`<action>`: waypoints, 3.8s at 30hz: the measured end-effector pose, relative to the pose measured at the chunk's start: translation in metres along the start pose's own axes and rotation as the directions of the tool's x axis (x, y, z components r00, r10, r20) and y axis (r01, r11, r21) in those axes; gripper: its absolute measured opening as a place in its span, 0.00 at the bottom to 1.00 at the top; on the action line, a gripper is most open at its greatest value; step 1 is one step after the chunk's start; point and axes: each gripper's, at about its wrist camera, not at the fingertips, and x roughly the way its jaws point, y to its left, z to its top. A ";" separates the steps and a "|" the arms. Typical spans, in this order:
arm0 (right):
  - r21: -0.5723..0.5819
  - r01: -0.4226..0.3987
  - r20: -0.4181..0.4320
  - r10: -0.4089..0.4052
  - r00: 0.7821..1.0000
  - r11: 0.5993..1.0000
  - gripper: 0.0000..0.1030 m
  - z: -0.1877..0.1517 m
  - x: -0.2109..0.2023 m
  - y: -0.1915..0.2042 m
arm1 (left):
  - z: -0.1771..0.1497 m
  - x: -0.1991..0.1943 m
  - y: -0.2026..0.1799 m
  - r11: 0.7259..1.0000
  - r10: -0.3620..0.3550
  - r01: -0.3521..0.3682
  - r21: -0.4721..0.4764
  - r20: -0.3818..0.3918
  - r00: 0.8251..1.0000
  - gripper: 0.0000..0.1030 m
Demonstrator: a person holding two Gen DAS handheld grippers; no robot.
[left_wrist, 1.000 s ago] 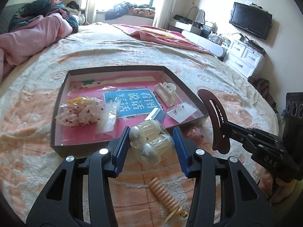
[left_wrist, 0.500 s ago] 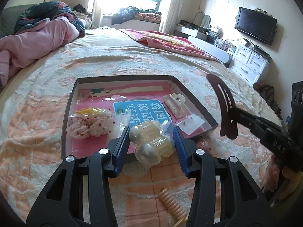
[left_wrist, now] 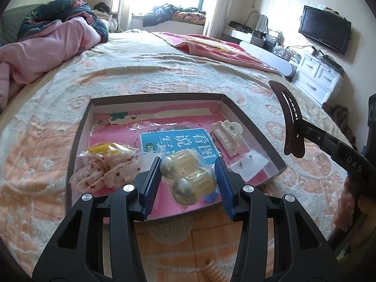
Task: Organize jewelry
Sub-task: 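Drop the pearl clip in the tray with left tool while right drops the burgundy clip, then withdraw both tools from the tray toward the pink fluffy clip and beaded tie, then grasp the pink fluffy clip with the right tool while the left grasps the beaded tie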
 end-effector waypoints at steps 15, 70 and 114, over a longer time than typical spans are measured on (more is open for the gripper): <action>0.053 0.051 -0.106 -0.045 0.993 0.997 0.09 -0.015 0.051 -0.022 | 0.015 0.052 -0.009 0.999 0.031 -0.029 0.030 -0.069 0.997 0.36; -0.003 0.050 0.104 -0.049 0.993 0.999 0.83 -0.018 -0.052 -0.008 | -0.017 -0.047 -0.011 0.993 0.113 -0.110 -0.036 0.095 0.989 0.89; -0.113 -0.011 -0.249 -0.017 0.968 0.994 0.82 -0.079 0.024 0.012 | -0.126 -0.040 -0.044 0.995 -0.004 0.016 0.099 -0.129 0.992 0.66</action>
